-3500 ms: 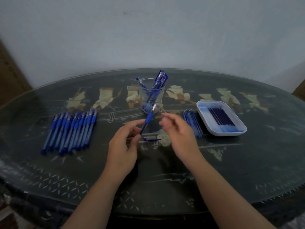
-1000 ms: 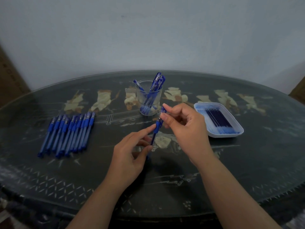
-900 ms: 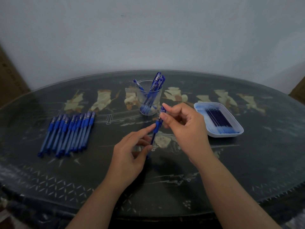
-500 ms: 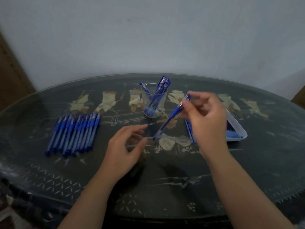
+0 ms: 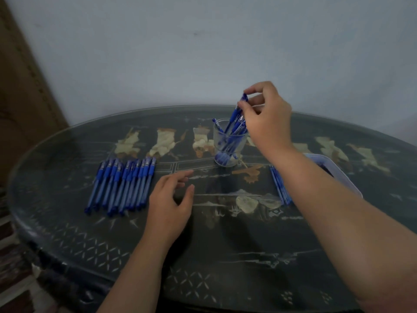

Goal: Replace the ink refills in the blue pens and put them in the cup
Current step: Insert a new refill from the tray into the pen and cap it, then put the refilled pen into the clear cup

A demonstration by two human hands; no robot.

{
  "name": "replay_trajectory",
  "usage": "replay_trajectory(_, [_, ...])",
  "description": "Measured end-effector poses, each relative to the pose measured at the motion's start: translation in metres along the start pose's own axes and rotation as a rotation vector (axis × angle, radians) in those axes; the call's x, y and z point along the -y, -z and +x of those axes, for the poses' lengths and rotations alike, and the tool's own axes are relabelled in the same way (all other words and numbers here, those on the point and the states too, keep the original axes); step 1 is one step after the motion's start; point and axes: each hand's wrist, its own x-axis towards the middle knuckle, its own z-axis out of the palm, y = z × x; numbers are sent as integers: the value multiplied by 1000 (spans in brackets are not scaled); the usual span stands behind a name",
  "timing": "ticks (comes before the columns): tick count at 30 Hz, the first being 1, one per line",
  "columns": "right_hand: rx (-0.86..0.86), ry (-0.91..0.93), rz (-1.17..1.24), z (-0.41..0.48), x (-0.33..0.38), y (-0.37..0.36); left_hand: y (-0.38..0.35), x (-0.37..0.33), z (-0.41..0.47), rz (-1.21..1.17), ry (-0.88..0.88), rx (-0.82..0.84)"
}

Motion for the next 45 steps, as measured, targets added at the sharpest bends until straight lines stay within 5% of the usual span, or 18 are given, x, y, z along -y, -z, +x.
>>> replay_trajectory(19, [223, 4, -254, -6, -21, -33, 2, -4, -2, 11, 19, 72])
replay_trajectory(29, [-86, 97, -206, -58, -3, -25, 23, -6, 2, 20, -80, -142])
replay_trajectory(36, [381, -223, -56, -122, 20, -79, 74, 18, -1, 267, -41, -379])
replay_trajectory(45, [506, -399, -75, -128, 48, -147, 89, 39, -3, 523, 229, -276])
